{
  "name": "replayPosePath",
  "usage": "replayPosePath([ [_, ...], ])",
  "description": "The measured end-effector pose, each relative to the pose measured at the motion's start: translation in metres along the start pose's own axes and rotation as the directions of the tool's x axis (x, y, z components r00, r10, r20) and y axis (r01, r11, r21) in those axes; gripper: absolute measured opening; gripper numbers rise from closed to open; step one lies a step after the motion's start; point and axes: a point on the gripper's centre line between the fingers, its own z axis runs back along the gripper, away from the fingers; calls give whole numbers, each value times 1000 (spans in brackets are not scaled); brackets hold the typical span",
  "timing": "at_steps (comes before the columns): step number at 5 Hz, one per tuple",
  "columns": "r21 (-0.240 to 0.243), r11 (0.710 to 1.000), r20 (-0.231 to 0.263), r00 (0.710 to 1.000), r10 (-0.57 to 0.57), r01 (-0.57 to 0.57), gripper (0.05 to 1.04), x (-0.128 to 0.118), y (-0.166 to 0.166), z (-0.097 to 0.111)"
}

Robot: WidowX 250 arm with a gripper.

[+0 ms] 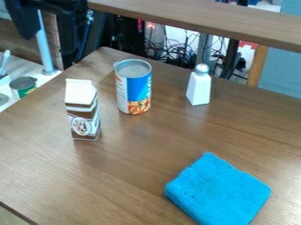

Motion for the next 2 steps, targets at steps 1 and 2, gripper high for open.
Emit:
replayPosePath([
  [1,4,999,-45,998,35,-35,1000,6,46,-23],
  [2,-62,998,-49,999,0,-3,1000,8,65,-36],
])
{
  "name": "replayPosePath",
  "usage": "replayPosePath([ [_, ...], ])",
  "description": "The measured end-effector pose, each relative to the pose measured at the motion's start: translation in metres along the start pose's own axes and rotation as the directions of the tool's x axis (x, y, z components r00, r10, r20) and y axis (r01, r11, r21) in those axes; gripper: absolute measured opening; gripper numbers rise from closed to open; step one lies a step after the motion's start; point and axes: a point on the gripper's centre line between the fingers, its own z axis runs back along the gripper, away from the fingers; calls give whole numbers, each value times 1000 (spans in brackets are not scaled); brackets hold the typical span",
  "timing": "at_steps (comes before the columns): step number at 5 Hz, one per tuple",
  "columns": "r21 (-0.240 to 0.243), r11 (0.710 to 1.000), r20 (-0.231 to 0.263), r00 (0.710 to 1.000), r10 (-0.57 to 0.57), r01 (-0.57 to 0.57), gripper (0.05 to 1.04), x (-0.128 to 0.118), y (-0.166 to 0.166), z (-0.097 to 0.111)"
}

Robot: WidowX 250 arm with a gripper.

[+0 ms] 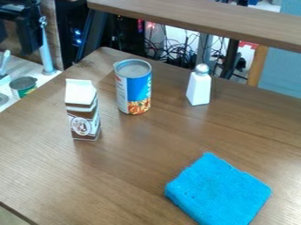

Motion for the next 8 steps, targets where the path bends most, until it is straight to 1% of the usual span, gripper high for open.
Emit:
replayPosePath([
  [1,-35,999,19,999,-25,26,1000,0,1,-5],
  [2,-14,994,-5,994,109,-109,1000,-10,-3,-31],
  [3,38,969,20,969,245,-246,1000,-3,-19,-37],
  [4,67,953,-6,955,298,-297,1000,1,-28,-49],
  [5,62,956,-13,957,289,-288,1000,17,-40,-51],
  [6,49,953,-21,954,299,-298,1000,28,-43,-56],
  [8,43,950,-13,950,310,-310,1000,40,-45,-67],
])
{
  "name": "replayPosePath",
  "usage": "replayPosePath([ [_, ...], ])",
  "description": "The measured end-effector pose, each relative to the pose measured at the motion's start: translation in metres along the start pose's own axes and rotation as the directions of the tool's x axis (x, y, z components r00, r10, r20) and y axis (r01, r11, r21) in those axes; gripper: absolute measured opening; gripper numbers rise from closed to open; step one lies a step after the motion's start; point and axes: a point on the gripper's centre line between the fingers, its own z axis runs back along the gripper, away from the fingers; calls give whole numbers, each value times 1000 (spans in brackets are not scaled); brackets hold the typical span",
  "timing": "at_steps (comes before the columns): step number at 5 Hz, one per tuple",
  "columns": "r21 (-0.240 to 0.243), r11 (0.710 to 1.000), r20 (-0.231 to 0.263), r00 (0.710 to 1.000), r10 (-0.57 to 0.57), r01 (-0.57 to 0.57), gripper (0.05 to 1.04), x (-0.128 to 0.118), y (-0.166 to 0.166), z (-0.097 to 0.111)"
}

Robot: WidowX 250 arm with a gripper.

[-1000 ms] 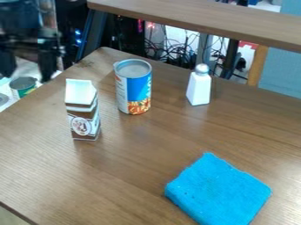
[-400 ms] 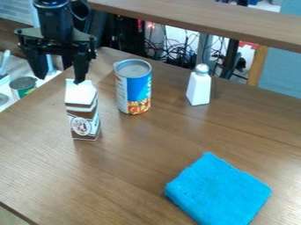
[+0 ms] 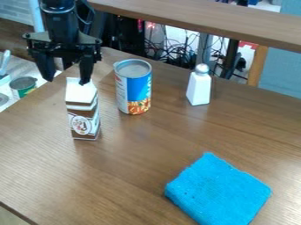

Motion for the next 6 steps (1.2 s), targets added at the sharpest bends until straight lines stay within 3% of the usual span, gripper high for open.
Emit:
replayPosePath([
  [5,-44,999,-7,1000,-7,7,1000,3,-20,7],
  [6,-92,995,-10,999,-49,48,1000,1,-27,6],
])
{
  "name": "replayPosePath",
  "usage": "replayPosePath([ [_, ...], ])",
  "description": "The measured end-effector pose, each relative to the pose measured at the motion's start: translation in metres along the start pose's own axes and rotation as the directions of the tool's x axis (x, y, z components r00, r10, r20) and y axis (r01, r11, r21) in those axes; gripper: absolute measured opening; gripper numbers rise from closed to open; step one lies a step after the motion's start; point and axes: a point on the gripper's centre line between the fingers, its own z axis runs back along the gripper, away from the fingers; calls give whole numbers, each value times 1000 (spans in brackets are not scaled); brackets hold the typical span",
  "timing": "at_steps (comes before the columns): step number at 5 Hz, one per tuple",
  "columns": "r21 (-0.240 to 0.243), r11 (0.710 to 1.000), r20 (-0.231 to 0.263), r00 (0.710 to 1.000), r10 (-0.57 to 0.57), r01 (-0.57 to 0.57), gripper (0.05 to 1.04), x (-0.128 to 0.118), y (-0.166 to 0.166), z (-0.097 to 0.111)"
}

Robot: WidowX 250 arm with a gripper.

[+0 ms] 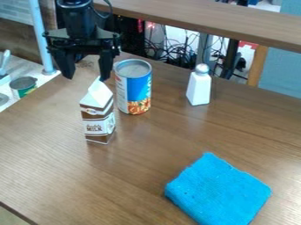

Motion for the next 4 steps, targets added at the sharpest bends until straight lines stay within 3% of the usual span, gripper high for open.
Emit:
replayPosePath([
  [2,-12,997,20,997,-74,75,1000,-7,0,-18],
  [4,13,993,6,993,-121,121,1000,-18,0,-34],
])
